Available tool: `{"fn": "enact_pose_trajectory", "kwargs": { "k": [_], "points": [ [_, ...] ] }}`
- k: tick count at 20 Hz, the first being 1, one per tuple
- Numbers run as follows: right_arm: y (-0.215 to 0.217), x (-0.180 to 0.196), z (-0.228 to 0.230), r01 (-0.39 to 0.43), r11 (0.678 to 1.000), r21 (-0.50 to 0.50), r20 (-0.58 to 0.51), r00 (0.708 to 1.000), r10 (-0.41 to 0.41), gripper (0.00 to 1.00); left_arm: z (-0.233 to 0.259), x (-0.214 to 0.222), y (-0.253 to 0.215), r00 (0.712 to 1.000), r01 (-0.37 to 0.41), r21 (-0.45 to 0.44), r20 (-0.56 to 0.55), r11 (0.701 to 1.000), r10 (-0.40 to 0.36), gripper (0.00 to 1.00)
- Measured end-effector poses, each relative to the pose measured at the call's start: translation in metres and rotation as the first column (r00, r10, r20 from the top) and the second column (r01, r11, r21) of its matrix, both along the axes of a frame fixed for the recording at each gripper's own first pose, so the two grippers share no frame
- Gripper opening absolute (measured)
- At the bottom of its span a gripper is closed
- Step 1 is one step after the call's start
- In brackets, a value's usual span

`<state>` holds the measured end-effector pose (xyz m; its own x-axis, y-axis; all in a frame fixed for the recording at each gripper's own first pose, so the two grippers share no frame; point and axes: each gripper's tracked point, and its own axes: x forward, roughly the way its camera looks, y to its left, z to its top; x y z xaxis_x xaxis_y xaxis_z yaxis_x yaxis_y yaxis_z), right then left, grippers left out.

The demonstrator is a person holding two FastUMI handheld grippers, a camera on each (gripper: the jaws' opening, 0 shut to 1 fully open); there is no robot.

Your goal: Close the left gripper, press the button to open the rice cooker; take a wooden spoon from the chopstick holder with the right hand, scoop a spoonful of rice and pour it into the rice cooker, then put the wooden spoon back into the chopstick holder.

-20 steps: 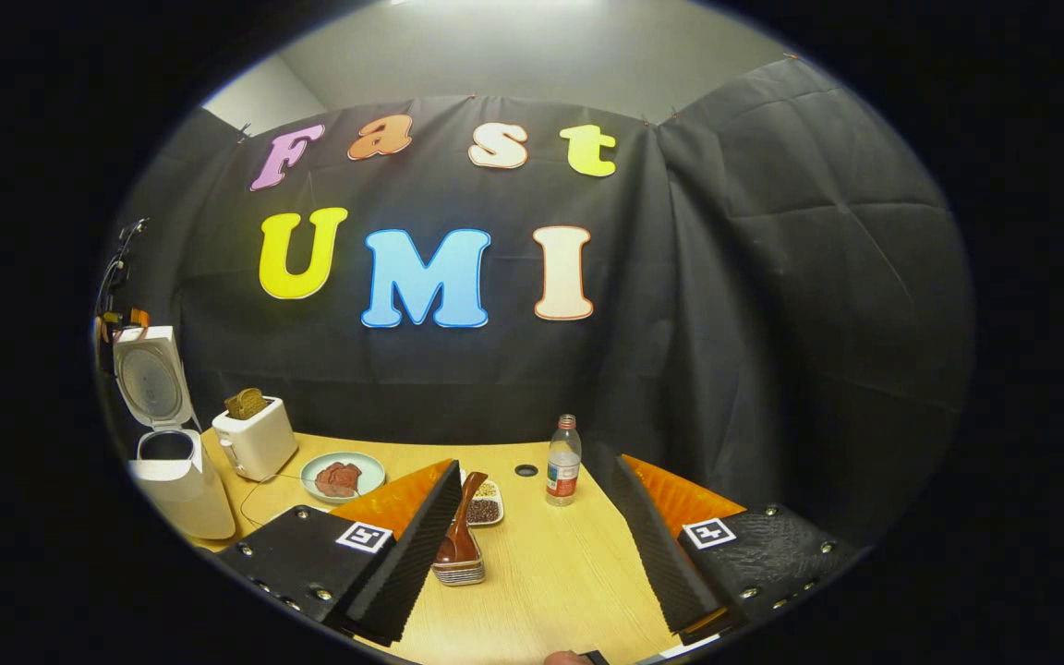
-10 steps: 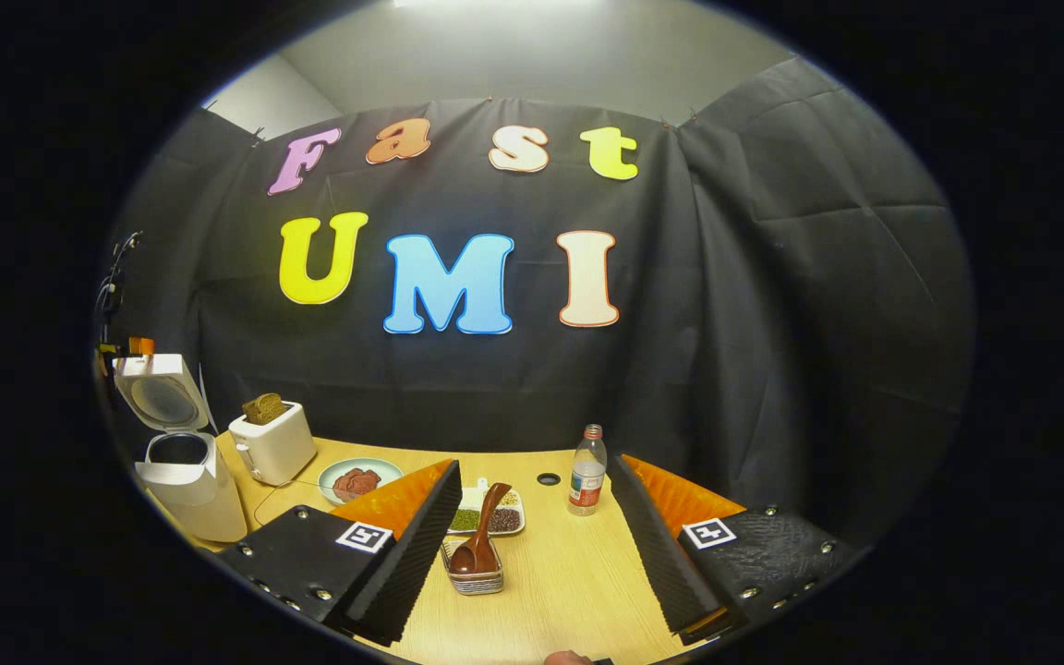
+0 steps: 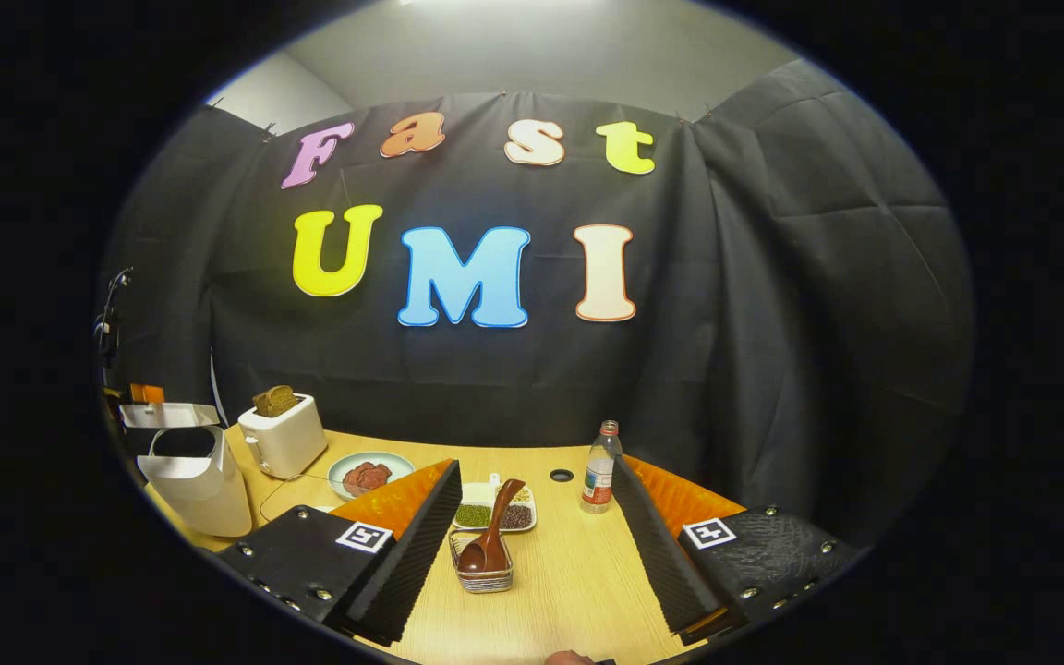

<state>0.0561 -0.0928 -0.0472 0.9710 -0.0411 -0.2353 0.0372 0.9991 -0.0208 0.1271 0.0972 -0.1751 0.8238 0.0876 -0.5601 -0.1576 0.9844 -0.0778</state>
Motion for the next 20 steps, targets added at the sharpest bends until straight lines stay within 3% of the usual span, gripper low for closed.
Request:
{"fn": "enact_pose_trajectory", "kwargs": {
  "k": [1, 2, 8, 12, 17, 18, 20],
  "points": [
    [0.0, 0.0, -0.002, -0.002, 1.0, -0.005, -0.003, 1.0, 0.002, 0.99, -0.007, -0.005, -0.003, 1.0, 0.01, 0.016, -0.007, 1.0, -0.01, 0.94],
    [0.0, 0.0, -0.003, -0.003, 1.0, -0.008, -0.006, 1.0, 0.003, 0.99, -0.01, -0.007, -0.004, 1.0, 0.014, 0.026, -0.012, 1.0, -0.014, 0.99],
    [0.001, 0.001, -0.005, -0.005, 1.0, -0.007, -0.016, 1.0, 0.005, 0.99, -0.034, -0.021, -0.011, 0.998, 0.025, 0.043, -0.056, 0.999, -0.023, 0.96],
    [0.004, 0.001, -0.007, -0.008, 1.0, -0.001, -0.02, 1.0, 0.008, 0.99, -0.067, -0.035, -0.018, 0.988, 0.071, 0.075, -0.141, 0.995, -0.06, 0.99],
    [0.008, 0.004, -0.015, -0.014, 1.0, -0.001, -0.034, 0.999, 0.014, 0.99, -0.071, -0.035, -0.02, 0.991, 0.078, 0.097, -0.118, 0.992, -0.066, 1.0],
    [0.011, 0.004, -0.017, -0.019, 1.0, 0.003, -0.038, 0.999, 0.019, 0.99, -0.073, -0.037, -0.021, 0.991, 0.088, 0.103, -0.112, 0.991, -0.076, 0.96],
    [0.018, 0.004, -0.017, -0.035, 0.999, 0.004, -0.039, 0.999, 0.035, 0.99, -0.069, -0.031, -0.027, 0.995, 0.095, 0.059, -0.03, 0.994, -0.093, 1.0]
  ]
}}
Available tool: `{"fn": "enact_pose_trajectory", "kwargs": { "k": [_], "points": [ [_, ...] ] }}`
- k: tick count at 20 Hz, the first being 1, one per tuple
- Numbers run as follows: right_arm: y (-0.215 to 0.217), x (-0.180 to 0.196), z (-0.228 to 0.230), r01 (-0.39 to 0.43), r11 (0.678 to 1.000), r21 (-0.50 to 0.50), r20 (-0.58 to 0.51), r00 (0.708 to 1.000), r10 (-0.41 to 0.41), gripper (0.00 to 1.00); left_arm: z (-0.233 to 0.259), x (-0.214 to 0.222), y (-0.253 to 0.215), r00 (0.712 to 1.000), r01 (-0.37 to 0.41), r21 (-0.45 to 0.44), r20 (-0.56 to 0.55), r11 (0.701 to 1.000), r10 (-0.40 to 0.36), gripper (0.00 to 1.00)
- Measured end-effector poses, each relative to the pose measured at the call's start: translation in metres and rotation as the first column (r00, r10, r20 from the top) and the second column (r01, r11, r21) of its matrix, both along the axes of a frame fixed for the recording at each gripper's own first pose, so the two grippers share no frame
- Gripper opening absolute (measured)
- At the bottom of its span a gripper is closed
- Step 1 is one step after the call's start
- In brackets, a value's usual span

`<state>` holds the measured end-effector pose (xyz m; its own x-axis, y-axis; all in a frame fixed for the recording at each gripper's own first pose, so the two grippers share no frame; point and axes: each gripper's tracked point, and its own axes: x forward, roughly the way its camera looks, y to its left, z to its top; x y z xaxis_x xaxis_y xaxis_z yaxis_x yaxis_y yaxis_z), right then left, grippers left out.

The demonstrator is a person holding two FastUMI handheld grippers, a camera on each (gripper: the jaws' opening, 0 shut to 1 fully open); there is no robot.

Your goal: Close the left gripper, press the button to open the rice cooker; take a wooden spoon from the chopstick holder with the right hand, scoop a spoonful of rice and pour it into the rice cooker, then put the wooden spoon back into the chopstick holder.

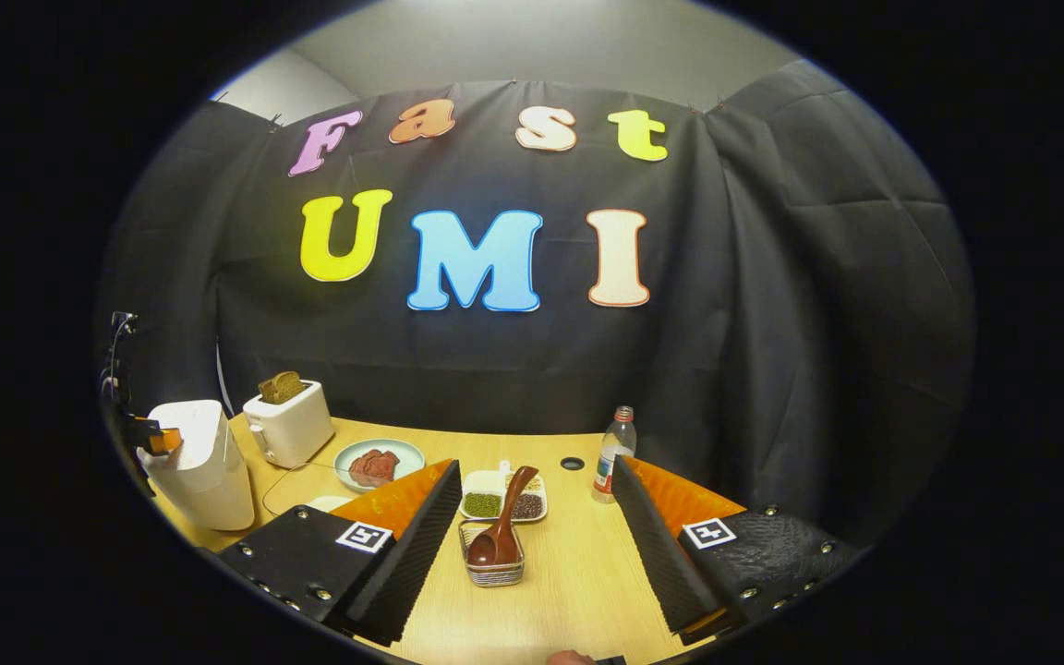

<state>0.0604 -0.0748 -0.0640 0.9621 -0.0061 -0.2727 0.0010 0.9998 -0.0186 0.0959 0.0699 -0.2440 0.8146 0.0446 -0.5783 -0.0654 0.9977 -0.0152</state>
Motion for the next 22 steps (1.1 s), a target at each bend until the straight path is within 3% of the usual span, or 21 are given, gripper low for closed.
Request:
{"fn": "enact_pose_trajectory", "kwargs": {
  "k": [5, 7, 11, 14, 18, 22],
  "points": [
    [0.008, 0.0, 0.01, -0.024, 0.999, -0.027, 0.029, 0.999, 0.025, 0.99, -0.006, -0.002, -0.006, 1.0, 0.021, -0.04, 0.021, 0.999, -0.02, 0.99],
    [0.009, -0.001, 0.016, -0.023, 1.0, 0.007, 0.047, 0.999, 0.022, 0.99, -0.005, -0.009, -0.015, 0.998, 0.066, -0.047, 0.026, 0.997, -0.065, 0.99],
    [0.009, -0.001, 0.019, -0.017, 0.999, 0.048, 0.064, 0.998, 0.014, 0.99, 0.004, -0.007, -0.015, 0.994, 0.112, -0.004, 0.005, 0.994, -0.112, 0.99],
    [0.01, -0.003, 0.019, -0.021, 0.999, 0.048, 0.066, 0.998, 0.018, 0.99, 0.012, -0.007, 0.001, 0.999, 0.054, -0.024, 0.002, 0.998, -0.054, 0.98],
    [0.014, -0.006, 0.021, -0.03, 0.998, 0.061, 0.069, 0.997, 0.026, 0.99, 0.073, -0.004, 0.019, 0.982, 0.012, 0.027, 0.188, 1.0, -0.017, 0.98],
    [0.021, -0.009, 0.038, -0.037, 0.996, 0.077, 0.113, 0.993, 0.028, 0.99, 0.15, -0.018, 0.011, 0.937, 0.008, 0.061, 0.349, 0.998, -0.029, 0.97]
  ]
}}
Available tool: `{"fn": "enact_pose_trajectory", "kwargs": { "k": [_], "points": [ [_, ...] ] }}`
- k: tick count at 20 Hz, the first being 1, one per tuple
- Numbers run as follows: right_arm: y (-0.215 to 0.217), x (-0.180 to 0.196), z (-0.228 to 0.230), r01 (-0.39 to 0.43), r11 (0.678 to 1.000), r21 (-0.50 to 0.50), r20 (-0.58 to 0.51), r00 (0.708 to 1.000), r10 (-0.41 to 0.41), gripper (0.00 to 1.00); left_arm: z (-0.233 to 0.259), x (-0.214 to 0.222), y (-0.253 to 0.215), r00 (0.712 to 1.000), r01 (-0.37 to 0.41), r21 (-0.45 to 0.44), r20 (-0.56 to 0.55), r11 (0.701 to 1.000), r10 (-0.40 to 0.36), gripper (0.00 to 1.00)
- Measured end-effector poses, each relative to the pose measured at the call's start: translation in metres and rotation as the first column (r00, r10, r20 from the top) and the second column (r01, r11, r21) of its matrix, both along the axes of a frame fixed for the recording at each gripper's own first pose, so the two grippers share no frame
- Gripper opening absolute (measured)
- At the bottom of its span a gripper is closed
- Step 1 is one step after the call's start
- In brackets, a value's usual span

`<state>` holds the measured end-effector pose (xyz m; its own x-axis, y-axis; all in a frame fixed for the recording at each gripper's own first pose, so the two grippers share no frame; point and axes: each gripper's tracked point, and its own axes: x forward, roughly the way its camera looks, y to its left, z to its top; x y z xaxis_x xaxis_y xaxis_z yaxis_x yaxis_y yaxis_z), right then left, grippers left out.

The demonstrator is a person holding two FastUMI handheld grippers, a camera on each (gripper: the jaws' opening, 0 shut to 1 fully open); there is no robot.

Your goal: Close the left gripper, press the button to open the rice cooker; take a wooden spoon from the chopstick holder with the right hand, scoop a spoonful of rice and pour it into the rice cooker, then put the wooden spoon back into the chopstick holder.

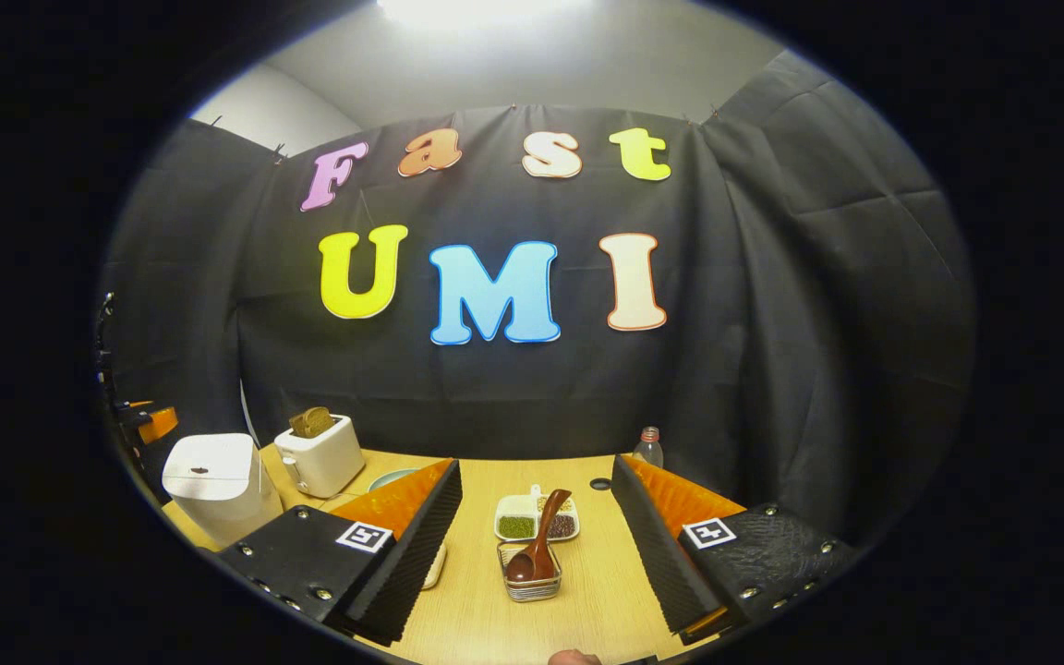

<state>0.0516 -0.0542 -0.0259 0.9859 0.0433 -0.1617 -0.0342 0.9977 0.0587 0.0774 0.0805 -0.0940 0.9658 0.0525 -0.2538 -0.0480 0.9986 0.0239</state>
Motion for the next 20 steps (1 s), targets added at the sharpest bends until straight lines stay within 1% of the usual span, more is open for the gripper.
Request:
{"fn": "enact_pose_trajectory", "kwargs": {
  "k": [4, 5, 6, 8, 10, 11, 12, 13, 14, 15, 16, 17, 19, 20],
  "points": [
    [0.003, -0.01, 0.032, 0.014, 1.0, -0.009, 0.093, 0.996, -0.013, 0.99, 0.068, -0.025, -0.017, 0.989, 0.006, 0.042, 0.145, 0.999, -0.012, 0.97],
    [0.004, -0.015, 0.04, 0.019, 1.0, -0.013, 0.115, 0.993, -0.017, 0.99, 0.081, -0.035, -0.02, 0.985, 0.003, 0.058, 0.172, 0.998, -0.013, 1.0],
    [0.007, -0.018, 0.048, 0.02, 1.0, -0.017, 0.135, 0.991, -0.017, 0.99, 0.09, -0.043, -0.024, 0.982, 0.005, 0.067, 0.189, 0.998, -0.017, 0.97],
    [0.011, -0.023, 0.056, 0.02, 1.0, -0.022, 0.161, 0.987, -0.016, 0.99, 0.098, -0.059, -0.036, 0.978, 0.011, 0.06, 0.206, 0.998, -0.023, 0.97],
    [0.018, -0.027, 0.062, 0.013, 1.0, -0.018, 0.18, 0.984, -0.009, 0.99, 0.095, -0.069, -0.048, 0.979, 0.023, 0.052, 0.203, 0.998, -0.033, 0.97],
    [0.02, -0.028, 0.064, 0.011, 1.0, -0.018, 0.19, 0.982, -0.007, 0.99, 0.093, -0.071, -0.054, 0.98, 0.032, 0.053, 0.193, 0.998, -0.042, 0.92],
    [0.02, -0.027, 0.065, 0.015, 1.0, -0.019, 0.199, 0.98, -0.011, 0.99, 0.091, -0.074, -0.057, 0.982, 0.036, 0.057, 0.185, 0.998, -0.046, 0.97],
    [0.021, -0.026, 0.066, 0.019, 1.0, -0.018, 0.205, 0.979, -0.015, 0.99, 0.091, -0.077, -0.061, 0.982, 0.041, 0.055, 0.184, 0.998, -0.051, 0.96],
    [0.024, -0.025, 0.066, 0.013, 1.0, -0.011, 0.203, 0.979, -0.011, 0.95, 0.094, -0.079, -0.063, 0.98, 0.042, 0.049, 0.191, 0.998, -0.051, 0.96],
    [0.027, -0.024, 0.064, 0.004, 1.0, -0.006, 0.197, 0.98, -0.002, 0.99, 0.098, -0.081, -0.063, 0.979, 0.038, 0.042, 0.198, 0.998, -0.046, 1.0],
    [0.03, -0.022, 0.063, -0.001, 1.0, -0.003, 0.191, 0.982, 0.002, 0.99, 0.1, -0.083, -0.061, 0.979, 0.036, 0.033, 0.199, 0.999, -0.042, 0.96],
    [0.031, -0.02, 0.063, -0.006, 1.0, 0.0, 0.187, 0.982, 0.005, 0.99, 0.099, -0.085, -0.06, 0.979, 0.032, 0.028, 0.199, 0.999, -0.036, 1.0],
    [0.04, -0.015, 0.066, -0.022, 1.0, 0.009, 0.188, 0.982, 0.02, 0.99, 0.099, -0.087, -0.05, 0.98, 0.017, 0.029, 0.195, 0.999, -0.023, 1.0],
    [0.045, -0.014, 0.068, -0.031, 0.999, 0.01, 0.194, 0.981, 0.028, 0.99, 0.101, -0.089, -0.043, 0.981, 0.007, 0.03, 0.196, 1.0, -0.012, 0.96]
  ]
}}
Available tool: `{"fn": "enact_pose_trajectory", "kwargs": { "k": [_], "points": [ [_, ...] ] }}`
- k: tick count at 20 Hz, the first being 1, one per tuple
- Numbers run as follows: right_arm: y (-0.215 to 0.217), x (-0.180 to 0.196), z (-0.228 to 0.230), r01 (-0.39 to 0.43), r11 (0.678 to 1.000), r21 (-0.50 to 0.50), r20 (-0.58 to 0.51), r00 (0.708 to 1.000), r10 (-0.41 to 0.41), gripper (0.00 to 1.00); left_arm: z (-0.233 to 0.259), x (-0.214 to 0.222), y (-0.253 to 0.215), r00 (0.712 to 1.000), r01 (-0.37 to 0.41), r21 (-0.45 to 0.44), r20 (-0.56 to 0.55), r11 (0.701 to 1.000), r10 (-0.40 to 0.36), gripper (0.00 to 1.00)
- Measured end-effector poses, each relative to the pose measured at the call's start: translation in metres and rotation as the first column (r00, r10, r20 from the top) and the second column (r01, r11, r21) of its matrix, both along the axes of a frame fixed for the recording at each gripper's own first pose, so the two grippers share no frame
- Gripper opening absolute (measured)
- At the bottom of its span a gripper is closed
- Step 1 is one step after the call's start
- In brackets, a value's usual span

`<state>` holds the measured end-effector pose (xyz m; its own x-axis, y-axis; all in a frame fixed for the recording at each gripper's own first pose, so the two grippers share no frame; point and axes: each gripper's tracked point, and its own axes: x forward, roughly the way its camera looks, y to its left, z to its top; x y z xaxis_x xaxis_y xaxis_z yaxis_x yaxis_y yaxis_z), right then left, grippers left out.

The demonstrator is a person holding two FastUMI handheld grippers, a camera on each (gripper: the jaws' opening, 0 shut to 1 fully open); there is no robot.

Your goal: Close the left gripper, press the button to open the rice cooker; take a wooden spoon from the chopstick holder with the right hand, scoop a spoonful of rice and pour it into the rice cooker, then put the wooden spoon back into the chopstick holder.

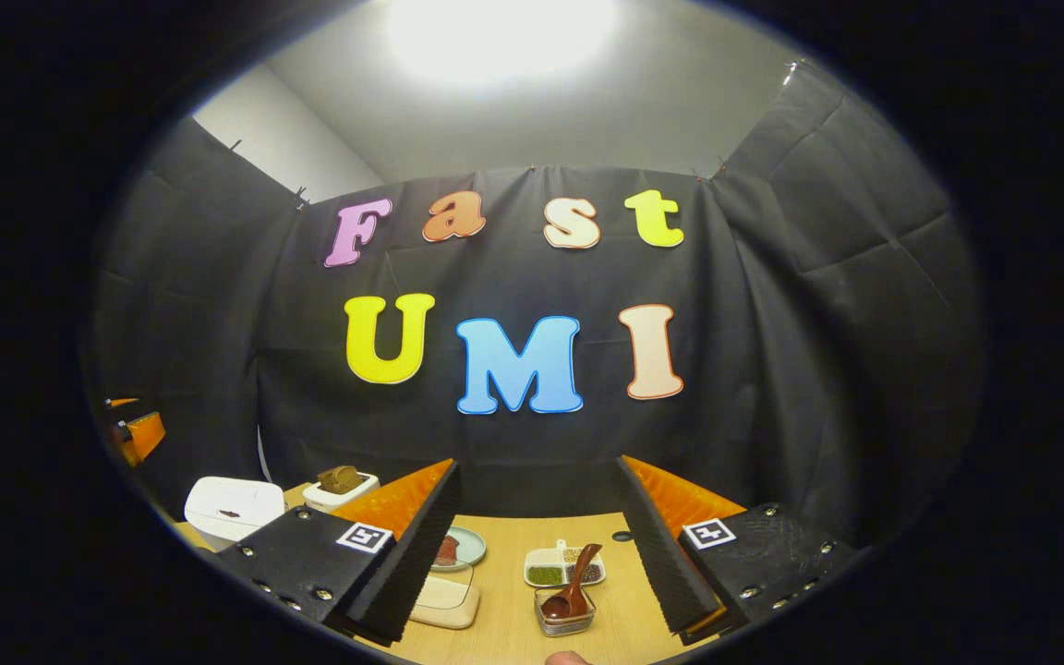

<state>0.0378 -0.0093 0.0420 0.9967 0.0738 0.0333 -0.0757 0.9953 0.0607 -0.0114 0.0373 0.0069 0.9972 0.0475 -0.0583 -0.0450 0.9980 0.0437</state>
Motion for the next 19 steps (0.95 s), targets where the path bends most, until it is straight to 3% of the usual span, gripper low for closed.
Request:
{"fn": "enact_pose_trajectory", "kwargs": {
  "k": [4, 5, 6, 7, 9, 12, 13, 19],
  "points": [
    [0.013, 0.005, -0.001, -0.024, 0.999, -0.021, 0.002, 1.0, 0.024, 0.99, -0.003, 0.0, 0.016, 1.0, -0.029, -0.023, -0.007, 0.999, 0.029, 0.96],
    [0.015, 0.006, 0.0, -0.027, 0.999, -0.02, 0.004, 1.0, 0.027, 0.99, -0.002, 0.0, 0.02, 0.999, -0.036, -0.021, -0.004, 0.999, 0.035, 1.0],
    [0.016, 0.007, 0.001, -0.026, 0.999, -0.019, 0.008, 1.0, 0.026, 0.99, -0.001, 0.001, 0.022, 0.999, -0.036, -0.019, -0.001, 0.999, 0.036, 0.96],
    [0.018, 0.007, 0.002, -0.024, 1.0, -0.017, 0.008, 1.0, 0.025, 0.99, -0.001, 0.002, 0.023, 0.999, -0.035, -0.017, 0.002, 0.999, 0.035, 1.0],
    [0.019, 0.008, 0.002, -0.02, 1.0, -0.017, 0.008, 1.0, 0.02, 0.99, 0.0, 0.003, 0.022, 1.0, -0.026, -0.02, 0.006, 0.999, 0.026, 0.96],
    [0.022, 0.01, 0.005, -0.011, 1.0, -0.02, 0.011, 1.0, 0.011, 0.99, -0.001, 0.006, 0.023, 1.0, -0.014, -0.016, 0.005, 1.0, 0.014, 1.0],
    [0.023, 0.011, 0.007, -0.006, 1.0, -0.022, 0.014, 1.0, 0.006, 0.99, -0.002, 0.006, 0.025, 1.0, -0.013, -0.011, 0.007, 1.0, 0.013, 0.96],
    [0.034, 0.011, 0.015, 0.004, 1.0, -0.015, 0.034, 0.999, -0.004, 0.99, 0.005, 0.007, 0.034, 0.999, 0.003, 0.012, 0.032, 1.0, -0.003, 0.96]
  ]
}}
